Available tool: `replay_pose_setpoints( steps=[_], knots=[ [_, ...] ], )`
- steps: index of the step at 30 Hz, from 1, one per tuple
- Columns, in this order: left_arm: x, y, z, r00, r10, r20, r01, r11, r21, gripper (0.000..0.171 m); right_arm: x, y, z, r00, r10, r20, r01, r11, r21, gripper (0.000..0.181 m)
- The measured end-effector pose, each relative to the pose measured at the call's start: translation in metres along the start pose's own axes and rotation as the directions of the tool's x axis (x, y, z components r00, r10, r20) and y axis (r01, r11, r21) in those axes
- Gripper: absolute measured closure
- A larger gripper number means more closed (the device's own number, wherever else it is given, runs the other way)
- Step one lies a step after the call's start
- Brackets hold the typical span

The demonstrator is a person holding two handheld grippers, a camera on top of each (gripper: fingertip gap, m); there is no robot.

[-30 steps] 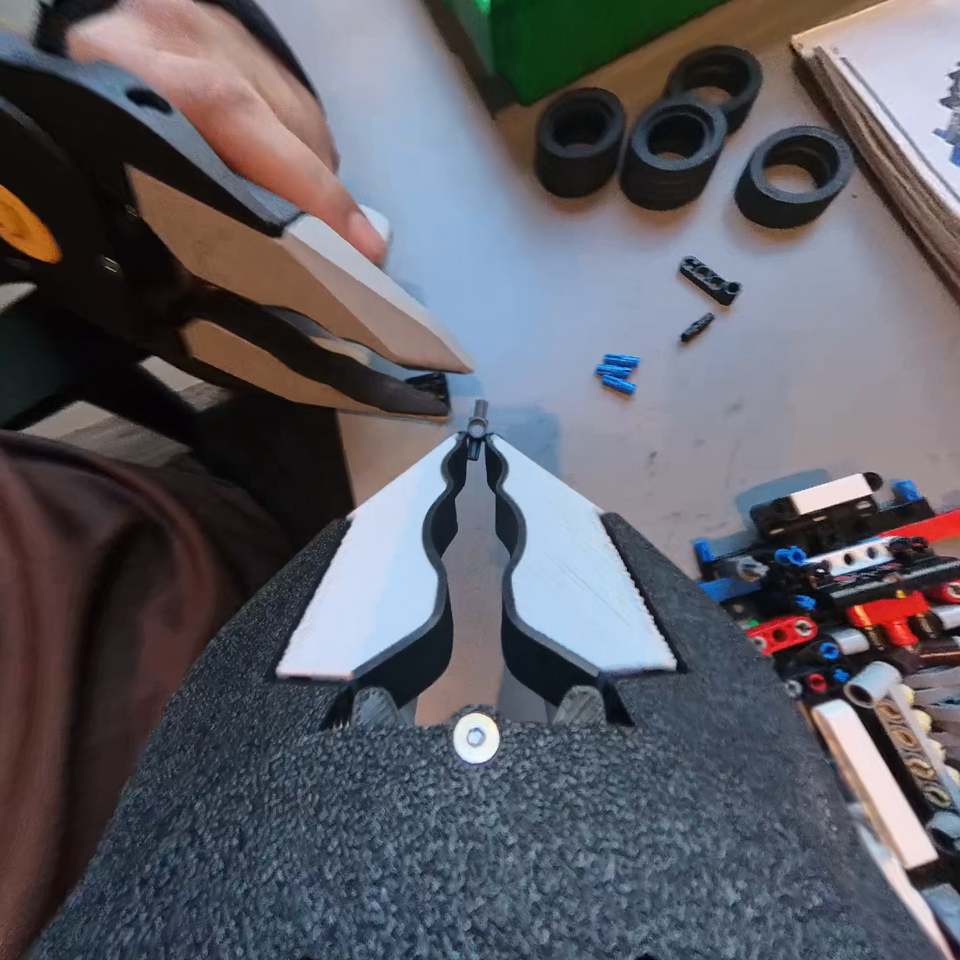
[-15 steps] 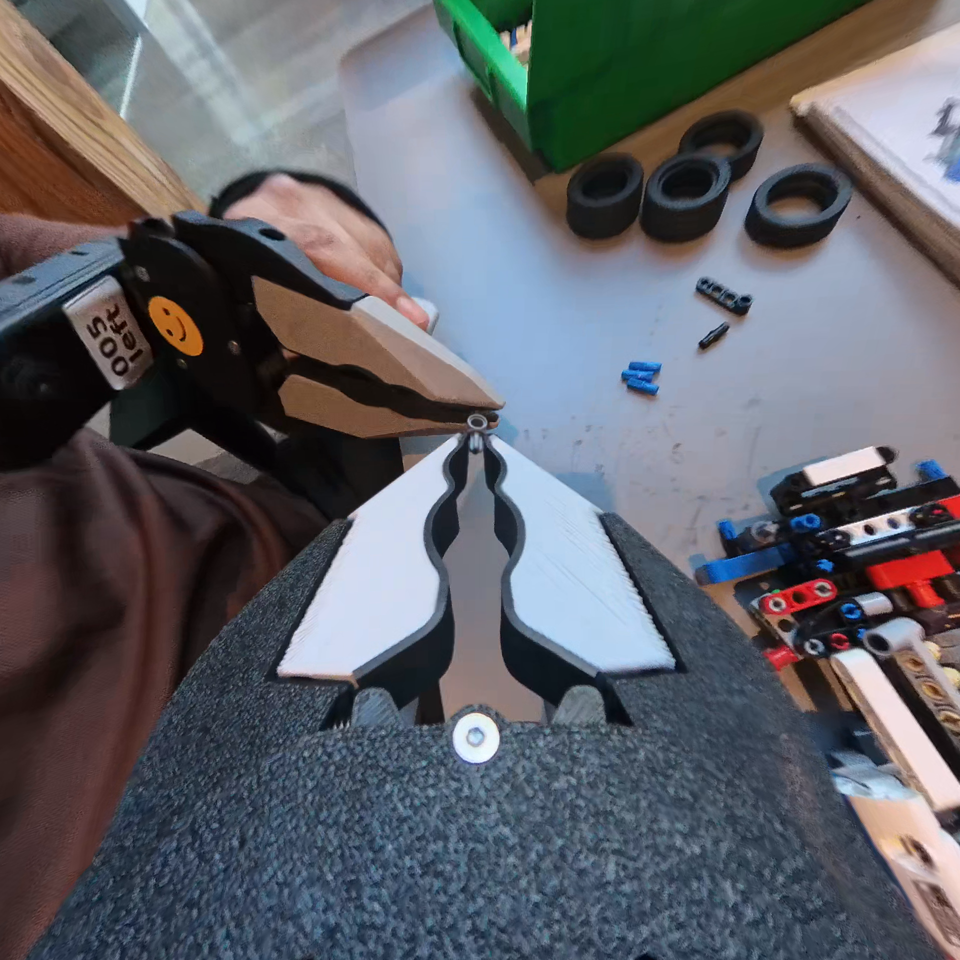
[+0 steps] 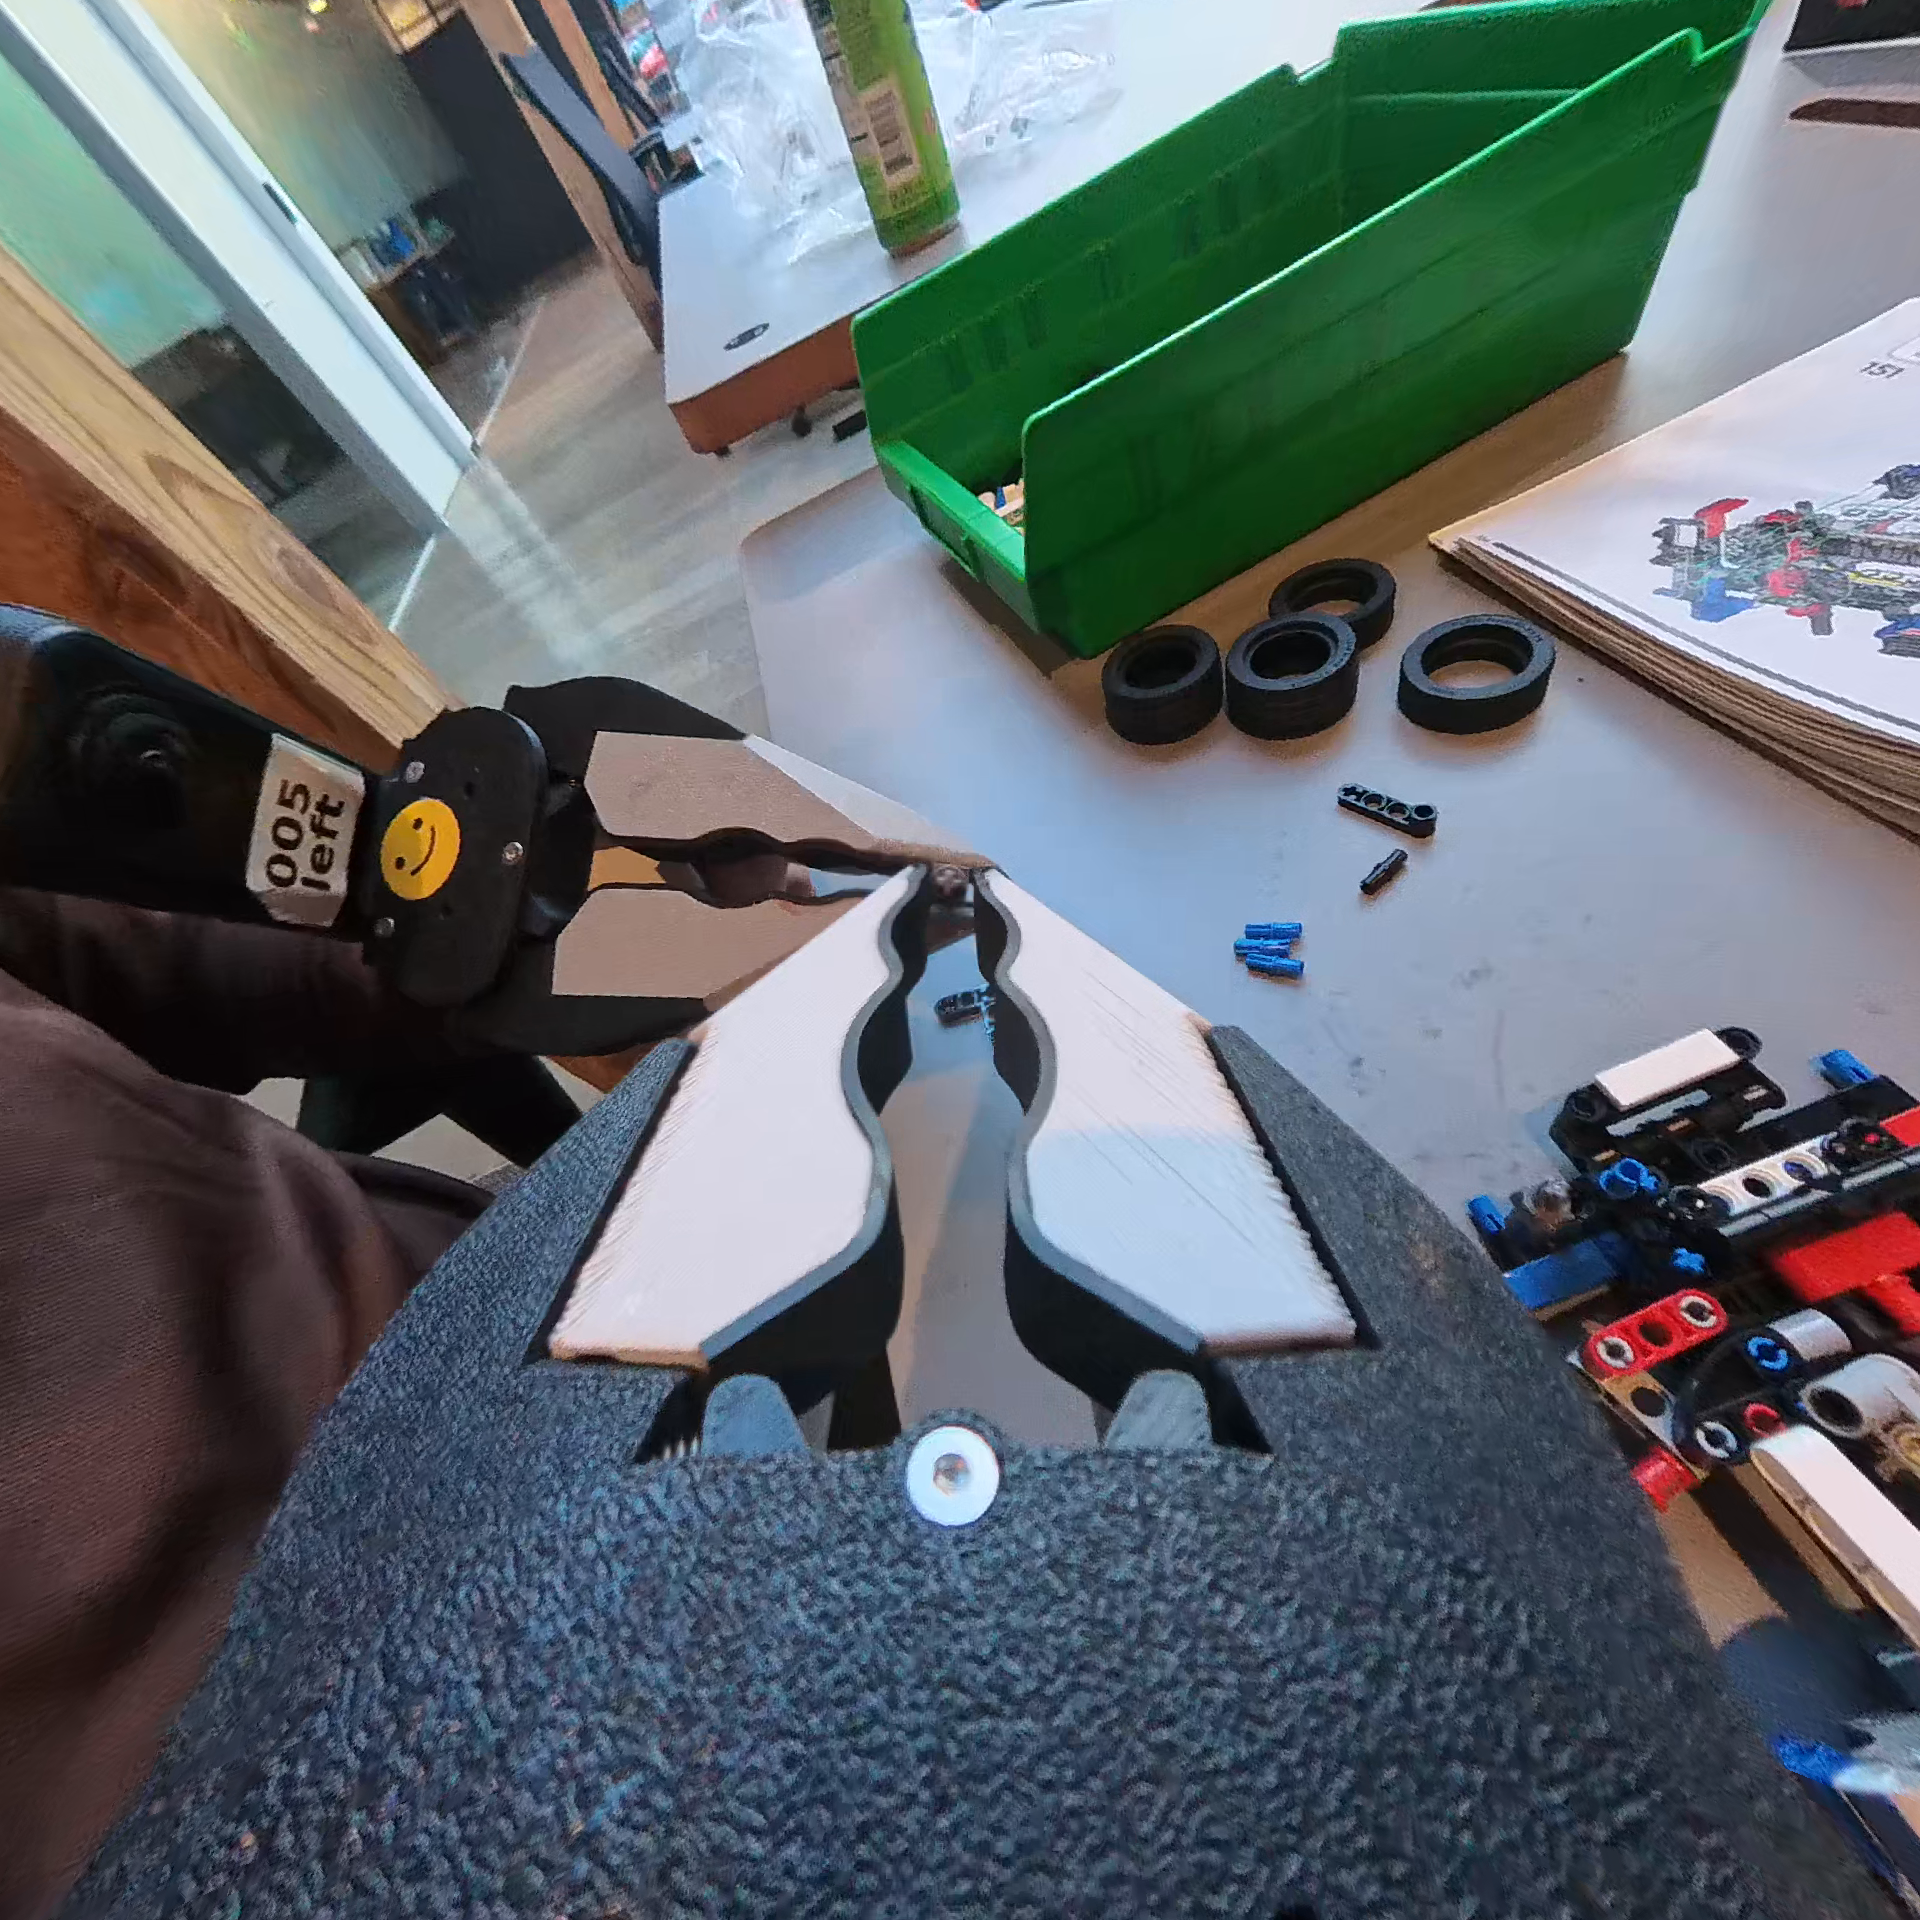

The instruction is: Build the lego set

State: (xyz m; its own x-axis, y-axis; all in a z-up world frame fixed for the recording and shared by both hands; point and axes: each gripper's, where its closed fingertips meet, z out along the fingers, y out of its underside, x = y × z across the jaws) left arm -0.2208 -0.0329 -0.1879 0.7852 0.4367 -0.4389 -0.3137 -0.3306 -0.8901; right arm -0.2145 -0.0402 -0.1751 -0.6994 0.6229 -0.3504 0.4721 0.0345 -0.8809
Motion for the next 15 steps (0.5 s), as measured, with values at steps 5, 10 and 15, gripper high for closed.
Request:
replay_pose_setpoints(
  steps=[5,10,15],
  knots=[
    [-0.006,0.001,-0.002,0.999,-0.023,0.043,0.023,1.0,0.002,0.17,-0.001,-0.002,0.004,1.0,-0.011,-0.006,0.011,1.0,0.011,0.176],
    [-0.007,0.0,-0.005,0.998,-0.067,0.018,0.067,0.998,-0.004,0.17,-0.003,-0.005,0.006,0.999,-0.053,0.001,0.053,0.999,0.008,0.176],
    [-0.018,0.017,-0.017,0.978,-0.206,-0.037,0.204,0.977,-0.061,0.17,0.006,0.0,0.008,0.998,-0.056,-0.001,0.056,0.998,-0.02,0.177]
  ],
)
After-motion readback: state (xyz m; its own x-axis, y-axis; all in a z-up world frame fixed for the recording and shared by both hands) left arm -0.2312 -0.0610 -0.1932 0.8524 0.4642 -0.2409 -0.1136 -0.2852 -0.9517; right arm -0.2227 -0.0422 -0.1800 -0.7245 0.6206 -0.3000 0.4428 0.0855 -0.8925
